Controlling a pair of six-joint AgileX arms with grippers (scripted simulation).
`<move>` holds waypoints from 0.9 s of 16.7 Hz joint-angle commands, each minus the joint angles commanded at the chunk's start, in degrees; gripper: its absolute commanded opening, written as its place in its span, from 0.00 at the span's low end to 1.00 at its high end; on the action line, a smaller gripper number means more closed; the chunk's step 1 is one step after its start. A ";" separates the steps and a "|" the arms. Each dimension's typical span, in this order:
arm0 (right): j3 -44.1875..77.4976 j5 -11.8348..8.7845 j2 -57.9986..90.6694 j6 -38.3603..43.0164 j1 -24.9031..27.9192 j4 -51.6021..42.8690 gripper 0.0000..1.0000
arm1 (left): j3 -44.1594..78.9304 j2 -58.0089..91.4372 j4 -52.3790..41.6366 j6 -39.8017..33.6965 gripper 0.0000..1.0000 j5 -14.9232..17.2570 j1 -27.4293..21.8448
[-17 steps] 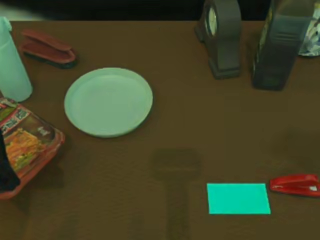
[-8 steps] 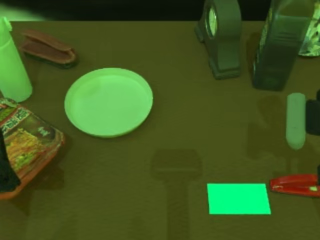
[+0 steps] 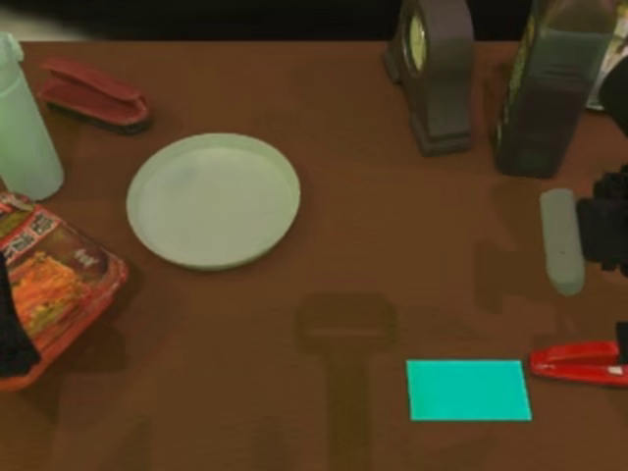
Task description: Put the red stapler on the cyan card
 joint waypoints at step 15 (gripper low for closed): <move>-14.41 0.02 9.21 0.40 0.25 23.63 1.00 | 0.00 0.00 0.00 0.00 1.00 0.00 0.00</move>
